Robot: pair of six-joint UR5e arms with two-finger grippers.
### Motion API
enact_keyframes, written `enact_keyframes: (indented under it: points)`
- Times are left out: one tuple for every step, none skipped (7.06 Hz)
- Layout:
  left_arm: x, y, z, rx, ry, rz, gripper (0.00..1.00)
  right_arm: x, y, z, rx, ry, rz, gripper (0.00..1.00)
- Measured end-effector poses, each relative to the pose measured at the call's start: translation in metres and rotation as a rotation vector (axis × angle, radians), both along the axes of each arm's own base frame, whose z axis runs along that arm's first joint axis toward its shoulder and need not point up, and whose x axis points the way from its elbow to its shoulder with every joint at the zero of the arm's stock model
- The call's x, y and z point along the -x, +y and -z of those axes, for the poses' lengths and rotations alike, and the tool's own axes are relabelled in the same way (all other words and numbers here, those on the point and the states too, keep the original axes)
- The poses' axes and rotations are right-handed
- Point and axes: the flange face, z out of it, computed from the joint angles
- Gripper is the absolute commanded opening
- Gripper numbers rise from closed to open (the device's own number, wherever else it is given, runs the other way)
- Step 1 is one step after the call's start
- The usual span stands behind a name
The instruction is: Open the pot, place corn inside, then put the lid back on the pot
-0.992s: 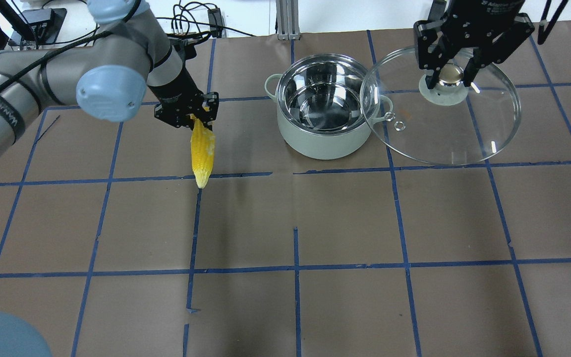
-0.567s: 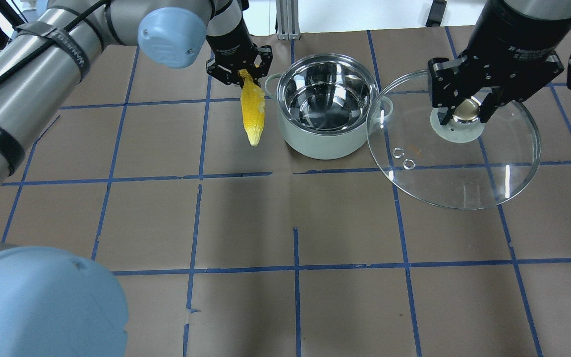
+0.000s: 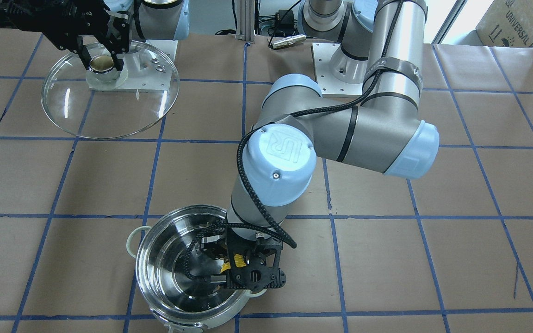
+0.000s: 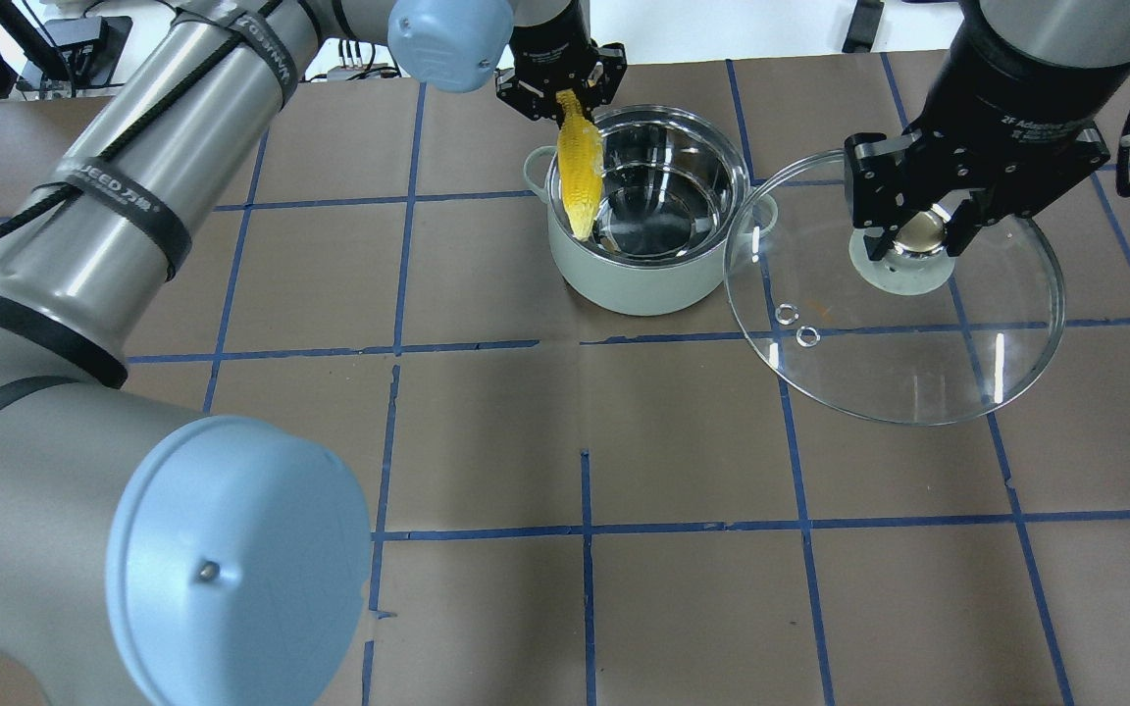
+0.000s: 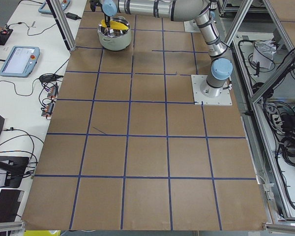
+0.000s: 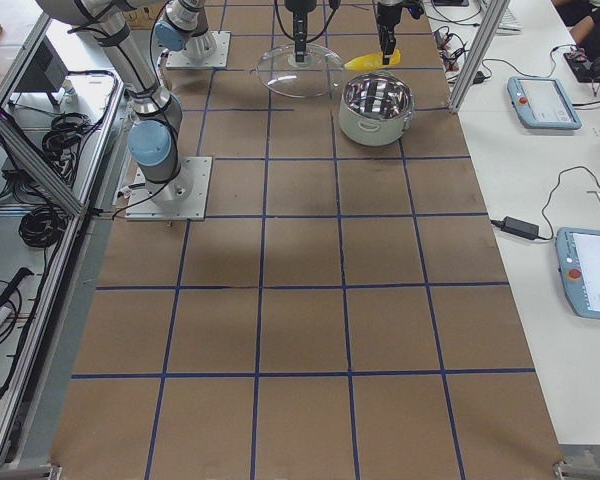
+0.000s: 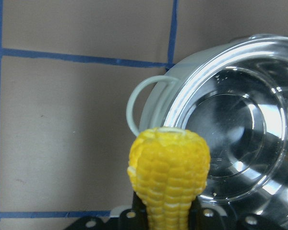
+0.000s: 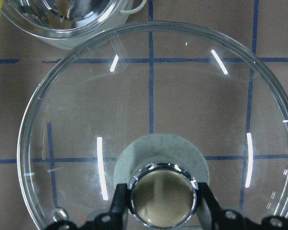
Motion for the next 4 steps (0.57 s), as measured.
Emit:
enact_keyframes:
  points:
    - [0.019, -0.004, 0.007, 0.002, -0.003, 0.016, 0.08, 0.000, -0.004, 0.004, -0.001, -0.001, 0.000, 0.11]
    - [0.032, -0.005, 0.015, -0.001, -0.006, 0.029, 0.24, 0.000, -0.009, 0.008, 0.004, -0.001, 0.000, 0.11]
    - [0.038, -0.006, 0.021, -0.002, -0.006, 0.036, 0.87, 0.000, -0.012, 0.008, 0.017, 0.000, 0.000, 0.11]
    - [0.041, -0.007, 0.027, -0.005, -0.007, 0.040, 0.99, 0.000, -0.014, 0.008, 0.024, 0.000, 0.000, 0.11]
